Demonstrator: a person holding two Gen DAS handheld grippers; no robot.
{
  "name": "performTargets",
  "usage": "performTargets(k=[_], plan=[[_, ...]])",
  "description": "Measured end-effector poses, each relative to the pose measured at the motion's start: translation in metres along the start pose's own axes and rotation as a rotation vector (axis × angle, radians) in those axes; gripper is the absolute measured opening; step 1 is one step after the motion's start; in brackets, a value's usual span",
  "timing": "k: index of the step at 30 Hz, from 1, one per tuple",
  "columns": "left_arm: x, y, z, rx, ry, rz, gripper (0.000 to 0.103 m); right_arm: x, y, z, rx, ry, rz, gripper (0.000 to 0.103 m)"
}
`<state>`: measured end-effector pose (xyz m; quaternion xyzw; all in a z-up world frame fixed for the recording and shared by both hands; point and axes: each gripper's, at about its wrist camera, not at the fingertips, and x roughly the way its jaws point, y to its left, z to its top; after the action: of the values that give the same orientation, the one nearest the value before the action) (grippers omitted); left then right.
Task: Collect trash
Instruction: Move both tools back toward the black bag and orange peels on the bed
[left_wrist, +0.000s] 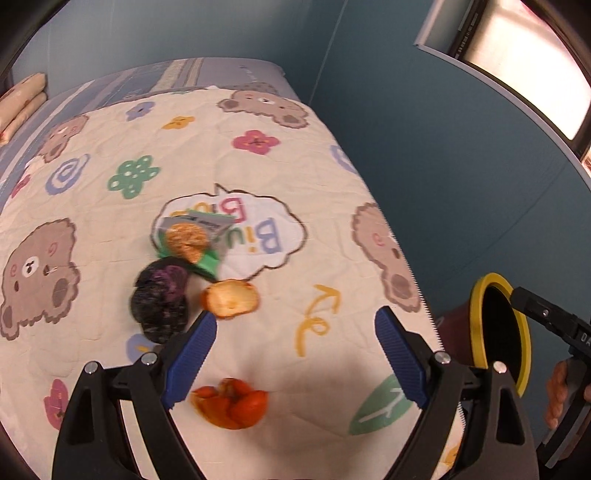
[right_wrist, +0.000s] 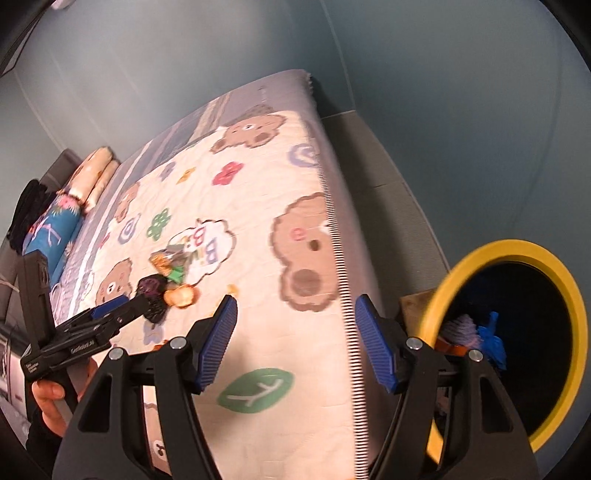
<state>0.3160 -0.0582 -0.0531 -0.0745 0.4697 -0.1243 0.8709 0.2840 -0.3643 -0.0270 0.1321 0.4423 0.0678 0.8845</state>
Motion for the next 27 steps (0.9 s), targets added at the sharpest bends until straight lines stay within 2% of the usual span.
performTargets(k=[15, 27], plan=[[0.013, 0.093, -0.001, -0.133, 0.027, 0.092, 0.084, 0.040, 0.083, -0.005, -0.115, 0.074, 0.085, 0.063], [0.039, 0.132, -0.003, -0.199, 0.066, 0.126, 0.084, 0.081, 0.127, -0.023, -0.176, 0.164, 0.146, 0.063]])
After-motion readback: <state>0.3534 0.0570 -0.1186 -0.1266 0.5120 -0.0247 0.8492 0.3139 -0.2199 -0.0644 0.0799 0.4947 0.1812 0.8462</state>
